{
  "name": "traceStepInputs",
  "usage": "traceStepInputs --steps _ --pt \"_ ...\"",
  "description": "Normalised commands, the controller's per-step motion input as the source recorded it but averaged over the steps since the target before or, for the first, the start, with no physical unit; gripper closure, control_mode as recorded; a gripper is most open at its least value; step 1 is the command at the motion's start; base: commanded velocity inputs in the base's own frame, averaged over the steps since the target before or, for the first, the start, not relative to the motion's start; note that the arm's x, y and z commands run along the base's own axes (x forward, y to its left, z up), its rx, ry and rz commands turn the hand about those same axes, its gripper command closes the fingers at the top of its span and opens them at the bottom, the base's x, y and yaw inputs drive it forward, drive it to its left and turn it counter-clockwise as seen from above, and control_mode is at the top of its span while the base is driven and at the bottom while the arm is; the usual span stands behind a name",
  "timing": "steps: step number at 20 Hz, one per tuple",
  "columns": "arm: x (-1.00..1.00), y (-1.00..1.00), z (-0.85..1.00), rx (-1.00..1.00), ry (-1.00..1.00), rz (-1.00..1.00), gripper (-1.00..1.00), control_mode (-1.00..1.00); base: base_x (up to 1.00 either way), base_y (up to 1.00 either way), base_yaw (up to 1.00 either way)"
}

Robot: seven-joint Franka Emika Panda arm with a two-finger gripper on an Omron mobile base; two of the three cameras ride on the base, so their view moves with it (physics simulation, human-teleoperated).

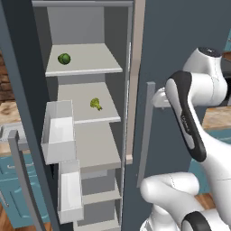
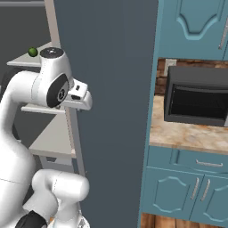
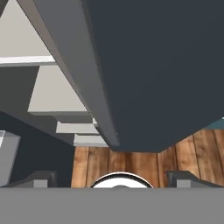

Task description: Take the avocado and broccoli out of the freezer and place them in the tupperware container on the counter. Then put the tupperware containing the vegetables back in the freezer.

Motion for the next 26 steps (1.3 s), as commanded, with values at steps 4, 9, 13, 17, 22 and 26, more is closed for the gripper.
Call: traceStepInputs --steps 4,9,13,17,22,26 --pt "-0.6 0.0 -0.02 0.0 0.0 0.0 -1.0 -1.0 0.0 0.0 0.0" --pt "-0.47 0.01 0.0 0.0 0.0 0.0 -1.0 -1.0 0.0 0.0 0.0" --pt "-0.02 0.04 0.0 0.0 0.0 0.0 -1.0 1.0 0.0 0.13 0.0" --pt "0.0 0.0 0.0 0.0 0.0 0.0 -1.0 1.0 0.0 0.62 0.0" --pt "0.0 0.0 0.0 0.0 0.0 0.0 -1.0 1.0 0.11 0.47 0.0" --pt "0.0 0.0 0.0 0.0 0.0 0.0 -1.0 1.0 0.31 0.0 0.0"
